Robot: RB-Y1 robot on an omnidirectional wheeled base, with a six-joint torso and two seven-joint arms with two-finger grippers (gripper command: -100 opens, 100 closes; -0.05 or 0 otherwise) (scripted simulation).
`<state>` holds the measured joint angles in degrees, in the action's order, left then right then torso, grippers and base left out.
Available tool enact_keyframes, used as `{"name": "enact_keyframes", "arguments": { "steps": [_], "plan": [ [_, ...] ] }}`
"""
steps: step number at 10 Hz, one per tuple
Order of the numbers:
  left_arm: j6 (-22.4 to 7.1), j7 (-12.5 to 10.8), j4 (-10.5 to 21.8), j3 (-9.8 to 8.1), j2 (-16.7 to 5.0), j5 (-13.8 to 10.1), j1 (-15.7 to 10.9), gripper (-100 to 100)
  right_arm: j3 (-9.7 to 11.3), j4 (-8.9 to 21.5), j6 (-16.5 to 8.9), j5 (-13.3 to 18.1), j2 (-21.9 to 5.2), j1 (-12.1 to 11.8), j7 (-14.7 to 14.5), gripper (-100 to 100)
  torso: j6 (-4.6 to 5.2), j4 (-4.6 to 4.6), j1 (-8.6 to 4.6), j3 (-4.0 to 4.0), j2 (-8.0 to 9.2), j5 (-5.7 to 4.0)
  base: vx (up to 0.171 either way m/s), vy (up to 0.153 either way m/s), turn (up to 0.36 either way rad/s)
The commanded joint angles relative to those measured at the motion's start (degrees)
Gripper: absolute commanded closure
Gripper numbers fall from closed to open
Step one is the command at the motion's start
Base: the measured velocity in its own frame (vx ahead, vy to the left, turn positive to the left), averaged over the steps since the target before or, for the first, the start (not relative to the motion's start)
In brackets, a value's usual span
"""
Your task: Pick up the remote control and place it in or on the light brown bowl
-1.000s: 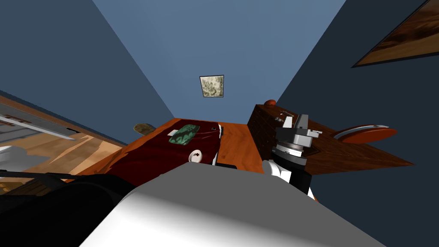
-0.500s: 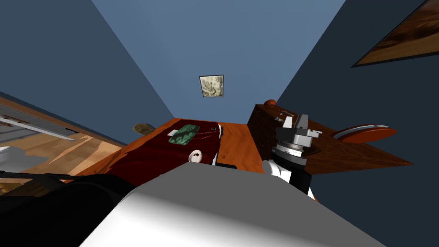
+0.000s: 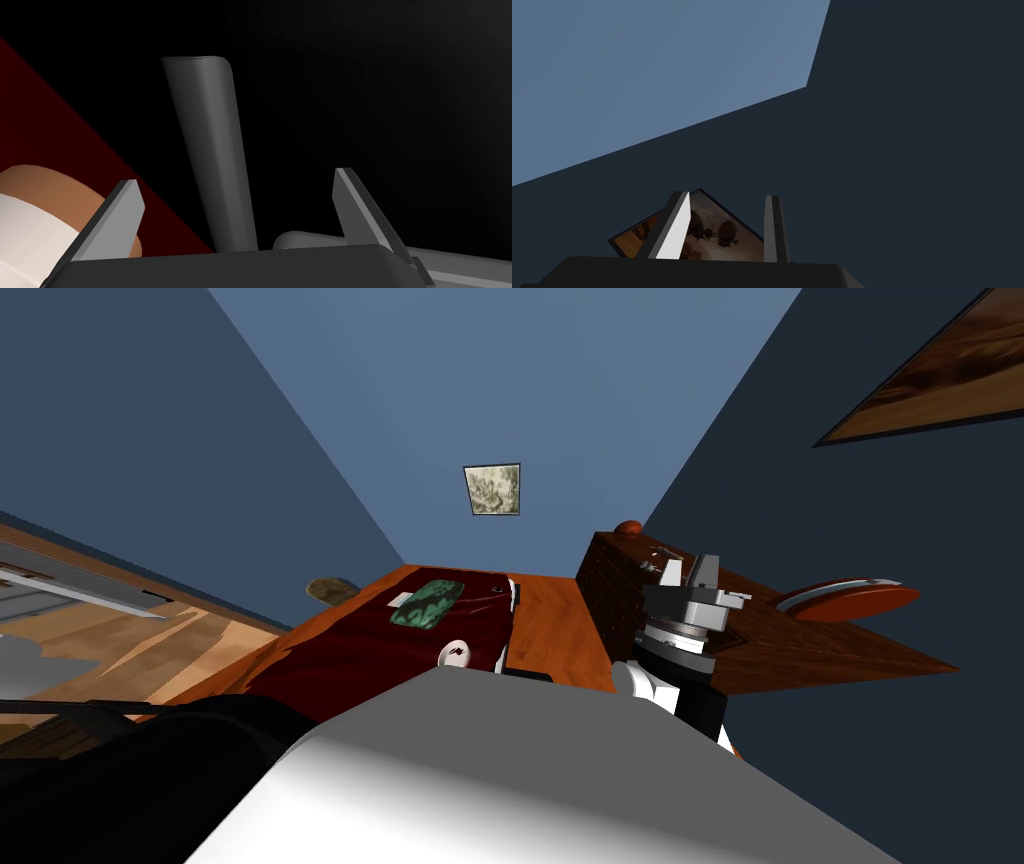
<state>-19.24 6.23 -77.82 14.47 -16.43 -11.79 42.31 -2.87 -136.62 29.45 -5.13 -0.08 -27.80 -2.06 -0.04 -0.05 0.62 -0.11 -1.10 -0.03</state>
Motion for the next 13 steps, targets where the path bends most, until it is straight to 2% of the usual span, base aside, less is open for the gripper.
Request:
{"name": "enact_keyframes", "arguments": {
  "steps": [1, 12, 13],
  "plan": [
    [-0.35, 0.03, 0.77, 0.17, 0.06, -0.07, -0.07, -100, 0.00, 0.00, 0.00, 0.00, 0.00, 0.00, 0.00, 0, 0.00, 0.00, 0.00, 0.00, 0.00, 0.00, 0.008, 0.000, -0.005],
    [-0.64, 0.05, 1.03, 0.28, 0.07, -0.10, 0.05, -100, 0.00, 0.00, 0.00, 0.00, 0.00, 0.00, 0.00, 0, 0.00, 0.03, 0.01, 0.07, 0.11, 0.00, 0.008, 0.000, -0.001],
    [-2.11, 0.03, 2.21, 0.84, -0.03, -0.37, 0.48, -100, 0.00, 0.00, 0.00, 0.00, 0.00, 0.00, 0.00, 0, 0.00, 0.03, 0.01, 0.07, 0.11, 0.00, 0.001, 0.001, -0.041]
  ]
}}
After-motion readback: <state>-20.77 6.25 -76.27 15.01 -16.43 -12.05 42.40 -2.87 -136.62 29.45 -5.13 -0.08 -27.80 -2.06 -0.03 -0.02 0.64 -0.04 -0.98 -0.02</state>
